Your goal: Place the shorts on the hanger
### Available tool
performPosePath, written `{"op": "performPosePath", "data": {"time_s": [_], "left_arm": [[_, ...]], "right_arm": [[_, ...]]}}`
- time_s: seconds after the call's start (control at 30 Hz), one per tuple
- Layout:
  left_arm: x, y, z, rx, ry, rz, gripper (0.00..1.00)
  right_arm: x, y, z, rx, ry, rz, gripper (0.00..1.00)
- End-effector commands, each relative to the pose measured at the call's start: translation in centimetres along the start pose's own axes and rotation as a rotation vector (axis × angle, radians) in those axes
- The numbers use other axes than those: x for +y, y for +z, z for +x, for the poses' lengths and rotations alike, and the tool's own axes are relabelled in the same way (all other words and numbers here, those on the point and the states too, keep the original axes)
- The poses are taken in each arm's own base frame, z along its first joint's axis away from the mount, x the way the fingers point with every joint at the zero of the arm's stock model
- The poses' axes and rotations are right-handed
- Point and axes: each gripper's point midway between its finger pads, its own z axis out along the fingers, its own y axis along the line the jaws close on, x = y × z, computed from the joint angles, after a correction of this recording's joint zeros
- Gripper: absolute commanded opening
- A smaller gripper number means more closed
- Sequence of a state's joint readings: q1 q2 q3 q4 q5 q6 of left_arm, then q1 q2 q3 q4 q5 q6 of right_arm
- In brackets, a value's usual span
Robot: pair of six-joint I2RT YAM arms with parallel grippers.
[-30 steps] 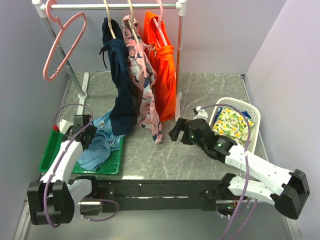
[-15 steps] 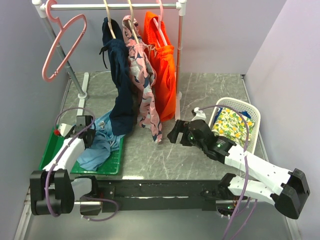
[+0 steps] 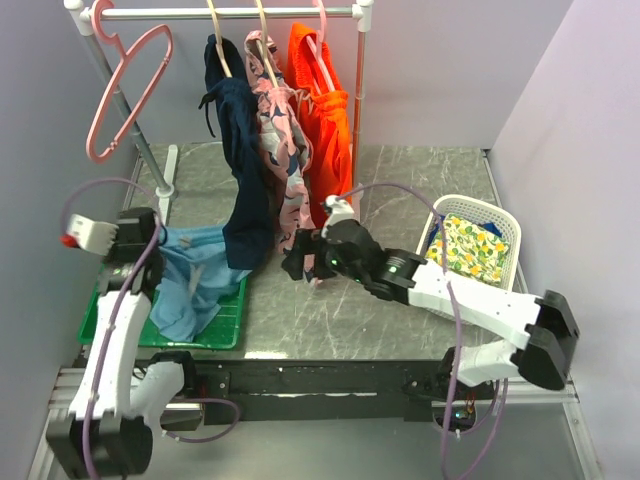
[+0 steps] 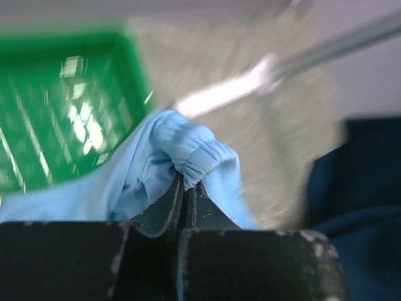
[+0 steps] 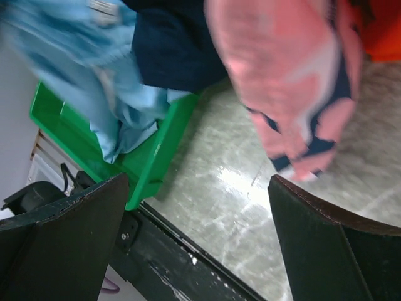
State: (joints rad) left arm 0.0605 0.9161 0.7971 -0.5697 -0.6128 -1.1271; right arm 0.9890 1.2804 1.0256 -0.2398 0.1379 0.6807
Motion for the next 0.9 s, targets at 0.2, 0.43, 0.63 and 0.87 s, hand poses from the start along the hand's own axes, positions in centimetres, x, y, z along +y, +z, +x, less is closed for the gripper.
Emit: {"op": "performPosePath", "data": {"time_s": [0.2,0.43,0.63,0.87], "left_arm": [[-6.0,-10.7,-15.0,-0.327,-0.026,0.248,0.01],[-11.4,-15.9,-18.2,-0.339,0.022,0.511,0.01],[-14.4,-19.0,-18.8,-0.300,0.038,0.671,0.01],[-16.2,-25.2,-21.0,-0.305,0.110,0.862,0.01]], "right_arm": [[6.8,4.2,-2.5,-0.019,-0.076,-0.118,1.00],[10.2,9.2,-3.7,-0.022,-0.069,-0.137,1.00],[11.9,15.7,-3.8,-0.021,0.018,-0.114,1.00],[6.8,21.6,-3.6,-0.064,0.164,0.107,1.00]]}}
